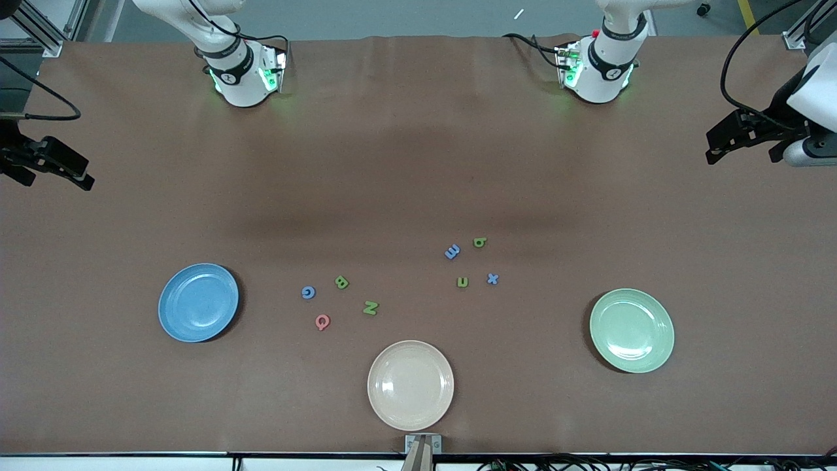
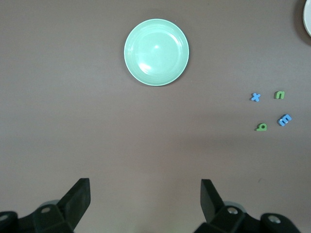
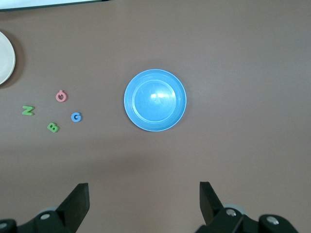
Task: Sort uppercase to blue plate, lowercase to green plate
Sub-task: 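Move both grippers down toward the scattered foam letters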
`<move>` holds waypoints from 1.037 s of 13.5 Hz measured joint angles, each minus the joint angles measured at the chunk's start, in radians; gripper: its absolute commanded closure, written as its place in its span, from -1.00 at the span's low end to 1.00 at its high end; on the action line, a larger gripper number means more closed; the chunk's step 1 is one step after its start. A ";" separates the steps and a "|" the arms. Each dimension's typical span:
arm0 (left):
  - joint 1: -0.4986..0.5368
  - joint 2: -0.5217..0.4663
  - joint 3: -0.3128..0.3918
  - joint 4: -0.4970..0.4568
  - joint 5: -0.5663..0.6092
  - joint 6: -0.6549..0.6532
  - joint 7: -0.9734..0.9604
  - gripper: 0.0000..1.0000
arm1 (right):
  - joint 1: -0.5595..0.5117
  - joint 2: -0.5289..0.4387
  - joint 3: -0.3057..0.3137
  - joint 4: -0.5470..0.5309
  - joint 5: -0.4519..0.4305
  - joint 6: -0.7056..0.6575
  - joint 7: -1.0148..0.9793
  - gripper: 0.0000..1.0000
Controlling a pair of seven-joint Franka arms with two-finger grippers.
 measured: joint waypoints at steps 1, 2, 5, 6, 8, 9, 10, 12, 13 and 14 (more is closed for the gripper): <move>0.000 0.000 0.000 0.000 0.000 0.000 0.000 -0.99 | 0.000 0.000 0.000 0.000 0.000 0.000 0.000 -1.00; 0.000 0.000 0.000 0.000 0.000 0.000 0.000 -0.99 | 0.000 0.000 0.000 0.000 0.000 0.000 0.000 -1.00; 0.000 0.000 0.000 0.000 0.000 -0.001 0.000 -0.99 | 0.000 0.000 0.000 -0.001 0.000 0.000 0.000 -1.00; 0.000 0.000 0.000 0.000 0.000 -0.001 0.000 -0.99 | 0.000 0.000 0.000 -0.002 0.000 0.000 0.000 -1.00; 0.000 0.000 0.000 0.002 0.000 0.000 0.000 -0.99 | 0.002 0.001 0.002 -0.009 0.001 0.000 -0.001 -1.00; 0.000 0.001 0.000 0.002 0.000 0.000 0.000 -0.99 | 0.009 0.003 0.003 -0.011 0.001 0.000 -0.002 -1.00; 0.000 0.002 0.000 0.003 0.000 0.000 0.000 -0.99 | 0.019 0.004 0.004 -0.014 0.001 0.000 -0.002 -1.00; -0.001 0.011 0.000 0.003 0.000 -0.001 0.000 -0.99 | 0.036 0.009 0.006 -0.027 0.001 0.008 -0.002 -1.00; -0.002 0.021 -0.001 0.003 0.000 -0.001 0.000 -0.99 | 0.043 0.012 0.006 -0.043 0.001 0.031 -0.001 -1.00; -0.003 0.034 -0.005 0.003 0.000 0.000 0.000 -0.99 | 0.049 0.016 0.006 -0.061 0.001 0.059 -0.001 -1.00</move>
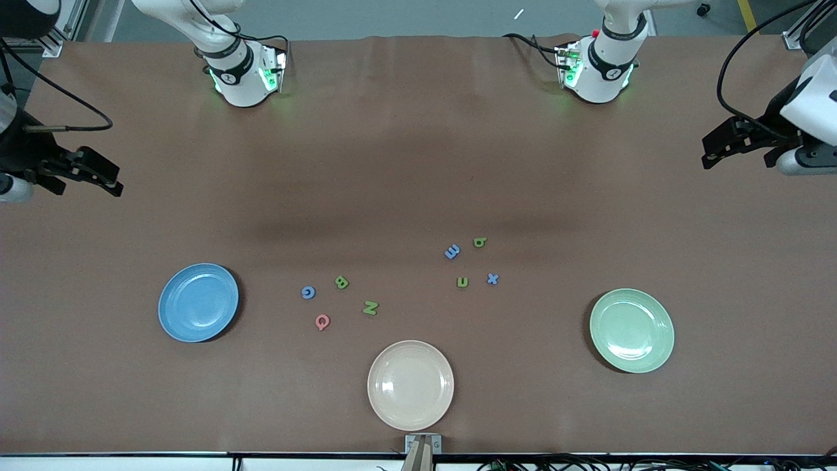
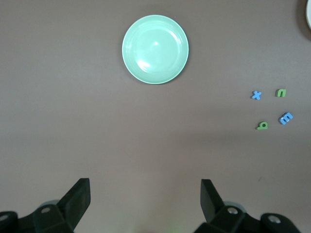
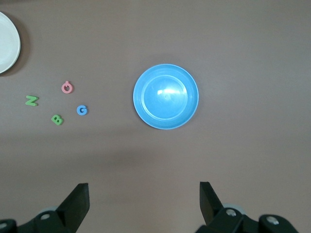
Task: Sort uppercase to blue plate, lowercase to green plate
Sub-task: 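Move both grippers down toward the scattered foam letters, then grasp the green B with the right gripper while the left gripper grasps the blue x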
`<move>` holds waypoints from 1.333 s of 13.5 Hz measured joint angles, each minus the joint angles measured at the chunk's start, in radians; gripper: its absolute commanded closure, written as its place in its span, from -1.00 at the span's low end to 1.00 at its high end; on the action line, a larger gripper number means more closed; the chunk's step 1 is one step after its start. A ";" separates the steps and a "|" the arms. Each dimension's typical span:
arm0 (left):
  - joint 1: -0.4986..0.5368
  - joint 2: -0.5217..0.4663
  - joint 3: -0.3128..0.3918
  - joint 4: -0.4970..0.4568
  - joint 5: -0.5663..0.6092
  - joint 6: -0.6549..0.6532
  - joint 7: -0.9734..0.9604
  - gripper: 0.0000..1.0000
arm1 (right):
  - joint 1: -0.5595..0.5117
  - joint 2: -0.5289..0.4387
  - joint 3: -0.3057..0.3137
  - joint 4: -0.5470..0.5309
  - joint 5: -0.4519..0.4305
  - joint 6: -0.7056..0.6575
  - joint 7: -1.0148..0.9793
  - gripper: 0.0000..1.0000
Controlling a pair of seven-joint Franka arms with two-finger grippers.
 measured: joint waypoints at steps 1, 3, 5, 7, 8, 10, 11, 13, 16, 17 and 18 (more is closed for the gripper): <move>-0.001 0.016 -0.008 0.000 0.000 0.002 0.000 -0.99 | 0.005 0.006 0.000 -0.015 0.000 0.025 0.000 -1.00; -0.006 0.055 -0.030 0.000 0.000 0.024 -0.007 -0.99 | 0.021 0.029 0.000 -0.032 0.004 0.069 0.014 -1.00; -0.008 0.093 -0.058 -0.009 0.000 0.074 -0.044 -0.99 | 0.048 0.066 0.001 -0.039 0.009 0.125 0.072 -1.00; -0.017 0.124 -0.087 -0.038 0.006 0.144 -0.093 -0.99 | 0.080 0.109 0.001 -0.041 0.011 0.183 0.126 -1.00; -0.034 0.143 -0.095 -0.051 0.018 0.173 -0.120 -0.99 | 0.096 0.130 0.002 -0.042 0.011 0.211 0.150 -1.00; -0.088 0.195 -0.099 -0.064 0.044 0.229 -0.169 -0.99 | 0.123 0.172 0.002 -0.042 0.012 0.256 0.193 -1.00; -0.115 0.227 -0.100 -0.067 0.054 0.262 -0.190 -0.99 | 0.134 0.192 0.002 -0.042 0.013 0.276 0.216 -1.00; -0.156 0.296 -0.101 -0.073 0.063 0.346 -0.213 -0.98 | 0.161 0.225 0.003 -0.042 0.014 0.305 0.270 -1.00; -0.204 0.406 -0.100 -0.083 0.088 0.477 -0.251 -0.91 | 0.201 0.261 0.003 -0.042 0.014 0.347 0.336 -1.00; -0.226 0.447 -0.101 -0.085 0.125 0.513 -0.297 -0.90 | 0.212 0.273 0.003 -0.042 0.014 0.363 0.357 -1.00; -0.251 0.484 -0.101 -0.086 0.161 0.543 -0.350 -0.84 | 0.222 0.287 0.003 -0.043 0.015 0.379 0.376 -1.00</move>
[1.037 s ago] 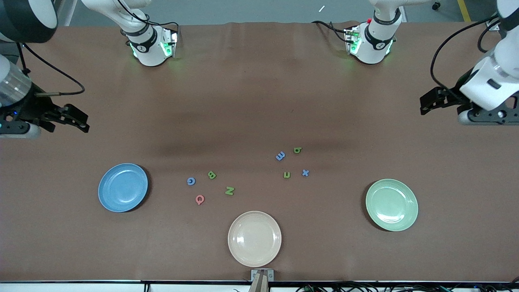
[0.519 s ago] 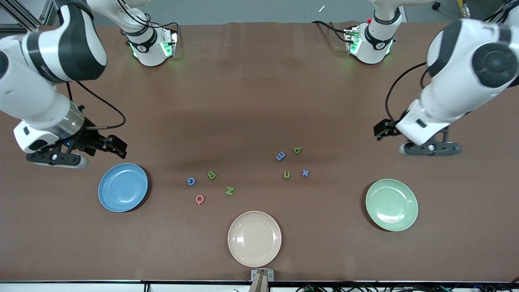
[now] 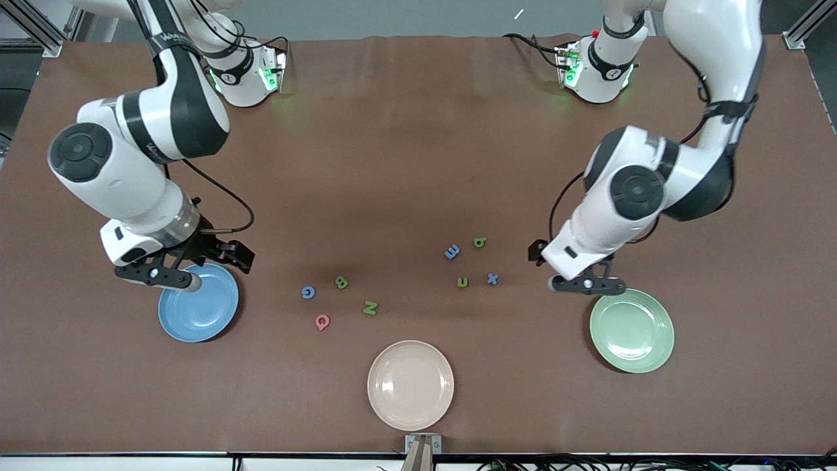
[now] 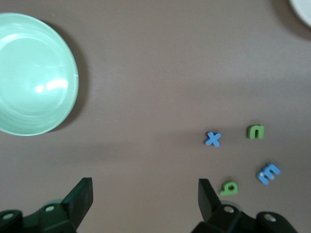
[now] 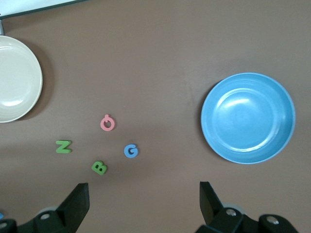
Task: Sort uppercase to blue plate, lowercase to green plate
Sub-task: 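Grasp the green B with the right gripper while the left gripper grasps the blue x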
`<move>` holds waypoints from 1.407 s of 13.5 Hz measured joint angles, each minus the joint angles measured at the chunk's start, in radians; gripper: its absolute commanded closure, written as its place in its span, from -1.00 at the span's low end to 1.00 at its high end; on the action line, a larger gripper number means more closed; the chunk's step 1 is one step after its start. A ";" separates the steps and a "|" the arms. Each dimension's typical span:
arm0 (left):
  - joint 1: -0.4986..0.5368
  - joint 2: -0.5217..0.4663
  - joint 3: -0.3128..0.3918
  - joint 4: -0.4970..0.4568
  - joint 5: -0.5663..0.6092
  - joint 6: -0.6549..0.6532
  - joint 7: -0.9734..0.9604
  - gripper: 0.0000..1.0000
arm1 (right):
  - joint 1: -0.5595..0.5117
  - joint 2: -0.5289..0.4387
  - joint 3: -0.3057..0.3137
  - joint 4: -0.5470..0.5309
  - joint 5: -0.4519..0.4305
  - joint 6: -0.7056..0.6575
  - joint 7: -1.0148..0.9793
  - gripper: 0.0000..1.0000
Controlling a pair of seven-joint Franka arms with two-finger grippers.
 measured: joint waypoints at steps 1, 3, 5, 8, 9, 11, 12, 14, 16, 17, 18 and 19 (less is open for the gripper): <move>-0.026 0.038 0.000 0.000 0.028 0.032 -0.057 -0.80 | 0.011 0.017 0.000 0.000 0.002 0.018 0.022 -1.00; -0.064 0.106 0.000 -0.001 0.051 0.092 -0.125 -0.69 | 0.040 0.065 0.000 -0.001 0.024 0.062 0.071 -1.00; -0.073 0.161 0.000 0.000 0.054 0.148 -0.138 -0.61 | 0.066 0.128 0.000 -0.003 0.063 0.114 0.089 -1.00; -0.073 0.209 0.000 0.001 0.055 0.211 -0.137 -0.53 | 0.097 0.230 0.001 -0.005 0.087 0.200 0.097 -1.00; -0.077 0.220 0.000 0.001 0.056 0.228 -0.136 -0.53 | 0.108 0.264 0.001 -0.005 0.099 0.239 0.105 -0.99; -0.087 0.240 0.000 0.002 0.056 0.258 -0.136 -0.51 | 0.128 0.333 0.001 -0.006 0.118 0.322 0.114 -0.98; -0.093 0.250 0.000 0.002 0.056 0.269 -0.136 -0.48 | 0.142 0.366 0.001 -0.005 0.124 0.362 0.114 -0.95; -0.101 0.272 0.000 0.003 0.063 0.283 -0.135 -0.32 | 0.166 0.414 0.001 -0.004 0.125 0.405 0.120 -0.89; -0.106 0.295 0.000 0.009 0.104 0.287 -0.135 -0.27 | 0.187 0.432 0.001 -0.002 0.126 0.408 0.121 -0.80; -0.107 0.304 0.000 0.012 0.118 0.288 -0.135 -0.23 | 0.197 0.434 0.001 -0.002 0.126 0.408 0.121 -0.74; -0.107 0.311 0.000 0.015 0.124 0.288 -0.135 -0.19 | 0.205 0.435 0.001 -0.002 0.126 0.407 0.121 -0.66; -0.107 0.315 0.000 0.016 0.126 0.288 -0.134 -0.13 | 0.212 0.435 0.001 -0.002 0.126 0.405 0.121 -0.61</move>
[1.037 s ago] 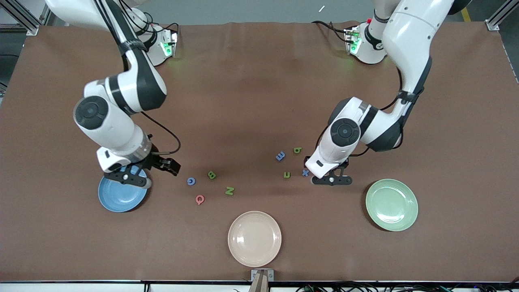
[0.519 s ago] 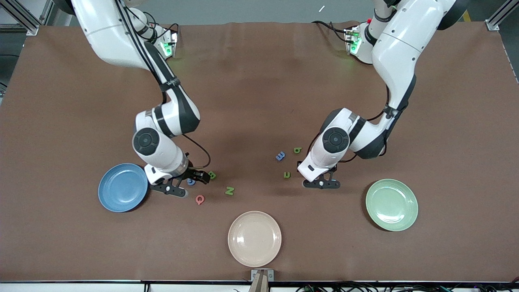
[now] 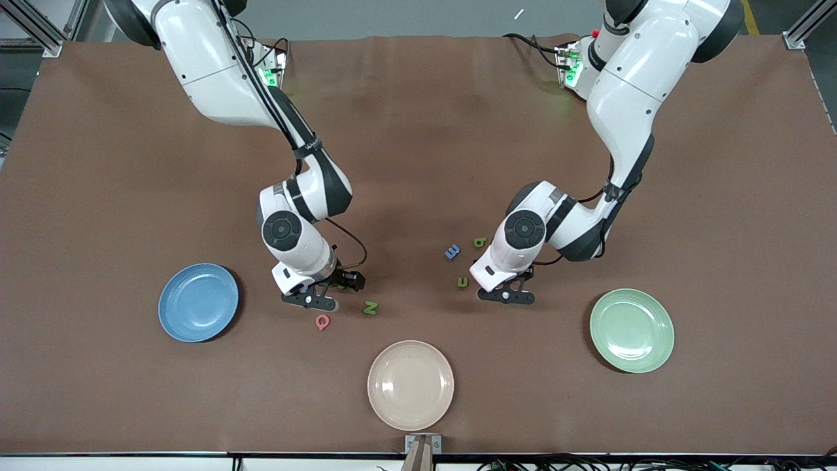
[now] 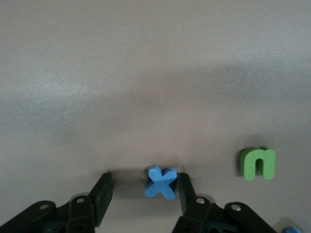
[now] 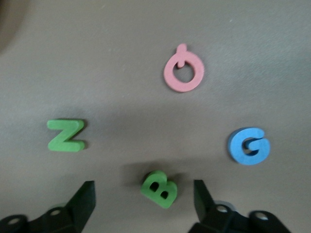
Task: Sort uppercase to blue plate, lowercase to green plate
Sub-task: 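Grasp the green B with the right gripper while the left gripper grasps the blue x, then place the B on the blue plate while the left gripper places x on green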
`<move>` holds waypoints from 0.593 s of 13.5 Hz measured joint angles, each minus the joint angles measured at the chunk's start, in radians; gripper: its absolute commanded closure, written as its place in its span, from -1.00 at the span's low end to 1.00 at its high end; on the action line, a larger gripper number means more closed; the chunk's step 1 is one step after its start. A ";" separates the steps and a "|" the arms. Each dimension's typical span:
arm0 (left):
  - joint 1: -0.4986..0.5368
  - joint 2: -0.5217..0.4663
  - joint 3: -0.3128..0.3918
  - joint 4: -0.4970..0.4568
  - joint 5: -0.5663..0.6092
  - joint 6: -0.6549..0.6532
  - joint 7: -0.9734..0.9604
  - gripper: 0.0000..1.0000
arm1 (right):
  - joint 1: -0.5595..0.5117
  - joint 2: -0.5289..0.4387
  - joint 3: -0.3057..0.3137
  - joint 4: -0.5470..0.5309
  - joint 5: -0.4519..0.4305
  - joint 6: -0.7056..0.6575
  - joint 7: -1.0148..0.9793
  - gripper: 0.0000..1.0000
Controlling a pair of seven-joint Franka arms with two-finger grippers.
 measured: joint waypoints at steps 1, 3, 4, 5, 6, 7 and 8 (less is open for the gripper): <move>0.000 0.000 0.000 0.001 0.000 0.000 0.001 -0.04 | 0.007 0.000 0.000 0.000 0.000 -0.002 0.000 -0.57; -0.001 0.001 -0.002 0.005 0.000 0.000 0.002 0.32 | 0.014 0.002 0.000 -0.001 0.000 -0.005 0.000 -0.51; -0.001 0.001 -0.002 0.005 0.000 0.000 0.002 0.51 | 0.014 0.005 -0.002 -0.001 0.000 -0.005 0.000 -0.49; -0.001 0.001 -0.002 0.006 0.000 0.000 0.002 0.76 | 0.014 0.009 -0.005 -0.002 0.000 -0.005 0.000 -0.46; -0.001 0.001 -0.004 0.009 0.000 0.000 0.002 0.92 | 0.014 0.013 -0.008 -0.002 0.000 -0.004 0.000 -0.46; -0.001 0.000 -0.004 0.010 0.000 0.000 0.002 0.96 | 0.013 0.016 -0.011 -0.002 0.000 -0.004 0.000 -0.43; 0.000 0.001 -0.002 0.012 0.000 0.000 0.002 0.97 | 0.013 0.020 -0.013 -0.002 0.000 -0.004 0.000 -0.39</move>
